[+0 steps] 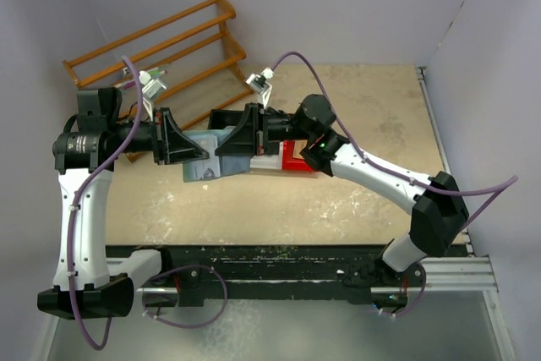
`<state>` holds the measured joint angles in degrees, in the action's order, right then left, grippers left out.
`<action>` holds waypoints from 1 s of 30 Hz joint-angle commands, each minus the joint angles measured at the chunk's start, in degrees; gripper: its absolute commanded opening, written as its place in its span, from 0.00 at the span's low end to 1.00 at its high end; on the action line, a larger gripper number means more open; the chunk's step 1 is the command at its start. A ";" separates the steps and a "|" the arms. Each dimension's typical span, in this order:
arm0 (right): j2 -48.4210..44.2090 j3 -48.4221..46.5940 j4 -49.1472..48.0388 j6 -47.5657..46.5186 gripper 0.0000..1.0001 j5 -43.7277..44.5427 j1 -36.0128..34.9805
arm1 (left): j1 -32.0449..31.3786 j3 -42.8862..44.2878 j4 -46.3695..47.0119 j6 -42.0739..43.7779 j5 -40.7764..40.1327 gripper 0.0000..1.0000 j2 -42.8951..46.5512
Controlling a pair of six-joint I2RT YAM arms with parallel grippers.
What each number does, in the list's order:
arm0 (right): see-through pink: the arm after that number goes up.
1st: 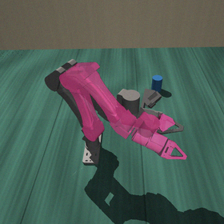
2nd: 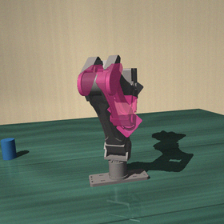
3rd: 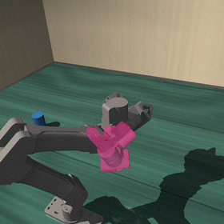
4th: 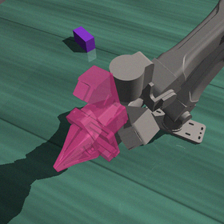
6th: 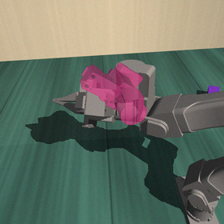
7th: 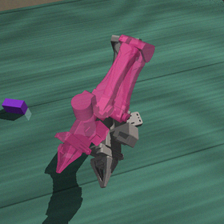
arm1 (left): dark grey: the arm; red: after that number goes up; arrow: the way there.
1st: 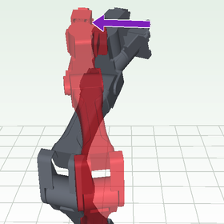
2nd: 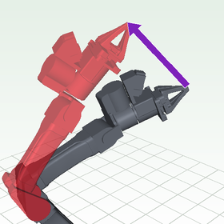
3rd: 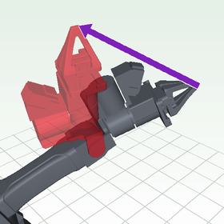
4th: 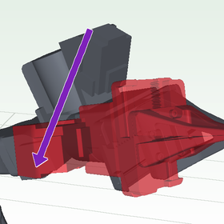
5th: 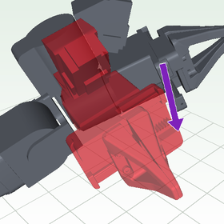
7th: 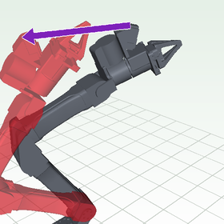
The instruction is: Take the credit cards out of the card holder
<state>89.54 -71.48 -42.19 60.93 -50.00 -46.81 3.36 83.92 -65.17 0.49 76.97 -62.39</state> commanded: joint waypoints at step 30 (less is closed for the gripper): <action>-5.42 6.94 -9.84 5.35 0.00 -3.23 3.48 | 0.07 -0.78 2.52 -3.83 12.31 0.11 1.31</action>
<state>85.89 -64.51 -51.22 67.40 -53.43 -44.14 3.36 81.62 -63.90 -2.48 84.86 -62.28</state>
